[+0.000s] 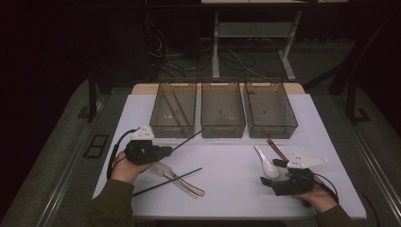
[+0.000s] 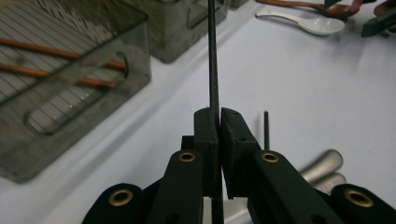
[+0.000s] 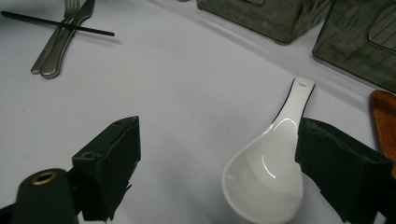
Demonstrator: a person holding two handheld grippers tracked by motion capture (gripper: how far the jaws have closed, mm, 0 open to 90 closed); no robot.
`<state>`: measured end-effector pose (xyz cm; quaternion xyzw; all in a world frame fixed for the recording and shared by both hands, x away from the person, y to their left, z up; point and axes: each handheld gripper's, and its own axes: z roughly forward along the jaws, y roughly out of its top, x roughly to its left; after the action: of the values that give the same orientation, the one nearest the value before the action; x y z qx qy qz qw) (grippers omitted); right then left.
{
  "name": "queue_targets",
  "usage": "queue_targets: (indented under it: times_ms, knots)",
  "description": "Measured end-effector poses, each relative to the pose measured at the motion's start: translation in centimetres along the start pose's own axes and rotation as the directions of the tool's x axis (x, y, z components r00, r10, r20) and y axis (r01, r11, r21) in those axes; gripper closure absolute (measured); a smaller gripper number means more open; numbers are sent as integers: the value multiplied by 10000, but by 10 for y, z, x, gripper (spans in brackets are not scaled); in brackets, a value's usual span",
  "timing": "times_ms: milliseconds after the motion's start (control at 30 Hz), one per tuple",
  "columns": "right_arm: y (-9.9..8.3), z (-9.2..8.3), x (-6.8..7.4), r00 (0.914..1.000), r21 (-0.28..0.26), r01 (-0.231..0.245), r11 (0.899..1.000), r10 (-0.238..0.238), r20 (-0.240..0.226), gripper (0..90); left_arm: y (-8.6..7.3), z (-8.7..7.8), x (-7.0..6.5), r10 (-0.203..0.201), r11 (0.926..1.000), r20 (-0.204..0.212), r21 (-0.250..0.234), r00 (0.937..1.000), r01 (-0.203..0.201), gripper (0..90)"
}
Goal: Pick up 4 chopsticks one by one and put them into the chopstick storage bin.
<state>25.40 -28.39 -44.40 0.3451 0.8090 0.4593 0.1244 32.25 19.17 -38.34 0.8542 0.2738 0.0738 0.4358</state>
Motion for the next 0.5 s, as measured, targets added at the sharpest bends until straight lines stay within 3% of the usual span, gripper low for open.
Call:
queue_targets:
  times_ms: [500]
  knots:
    - [4,3,-2,9996,-182,-41,9998,47,290,141,39,8,27,-297,9994,-600,-183,9978,287,846]
